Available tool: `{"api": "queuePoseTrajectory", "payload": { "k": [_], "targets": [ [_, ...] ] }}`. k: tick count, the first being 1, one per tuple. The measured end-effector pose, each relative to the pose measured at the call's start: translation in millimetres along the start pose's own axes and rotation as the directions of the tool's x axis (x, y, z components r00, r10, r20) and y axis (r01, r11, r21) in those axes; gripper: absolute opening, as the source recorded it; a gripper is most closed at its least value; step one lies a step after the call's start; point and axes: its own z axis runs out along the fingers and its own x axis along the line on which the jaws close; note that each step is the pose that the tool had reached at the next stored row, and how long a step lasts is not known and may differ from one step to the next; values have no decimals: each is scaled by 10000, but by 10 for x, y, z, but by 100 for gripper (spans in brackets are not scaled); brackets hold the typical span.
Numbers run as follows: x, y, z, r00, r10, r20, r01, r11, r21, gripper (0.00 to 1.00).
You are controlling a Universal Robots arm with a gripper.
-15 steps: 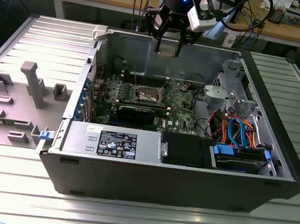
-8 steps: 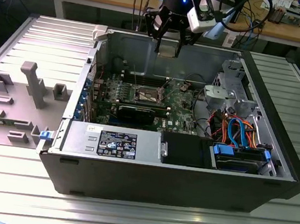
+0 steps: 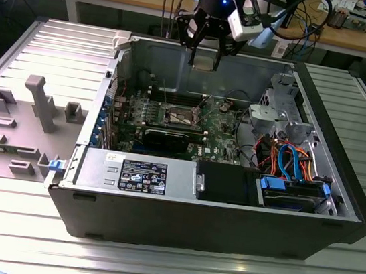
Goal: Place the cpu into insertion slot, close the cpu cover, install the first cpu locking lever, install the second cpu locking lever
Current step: 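Place the cpu into insertion slot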
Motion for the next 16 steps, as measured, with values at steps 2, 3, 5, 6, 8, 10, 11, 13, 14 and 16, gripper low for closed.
{"api": "queuePoseTrajectory", "payload": {
  "k": [2, 3, 5, 6, 8, 10, 11, 13, 14, 16],
  "targets": [
    [0, 0, 3, 10000, 0, 0, 0, 10000, 0, 55],
    [1, -1, 9, 10000, 0, 0, 0, 10000, -1, 55],
    [1, -2, 18, 10000, 0, 0, 0, 10000, 0, 55],
    [1, -2, 20, 10000, 0, 0, 0, 10000, 0, 55],
    [2, -3, 26, 10000, 0, 0, 0, 10000, -1, 55],
    [1, -4, 37, 10000, 0, 0, 0, 10000, -1, 55],
    [2, -5, 47, 10000, 0, 1, 0, 10000, 0, 55],
    [3, -5, 49, 10000, 0, 0, 0, 10000, 0, 55],
    [3, -5, 51, 10000, 0, 0, 0, 10000, 0, 55],
    [4, -6, 55, 10000, 0, 0, 0, 10000, 0, 55]
  ]
}}
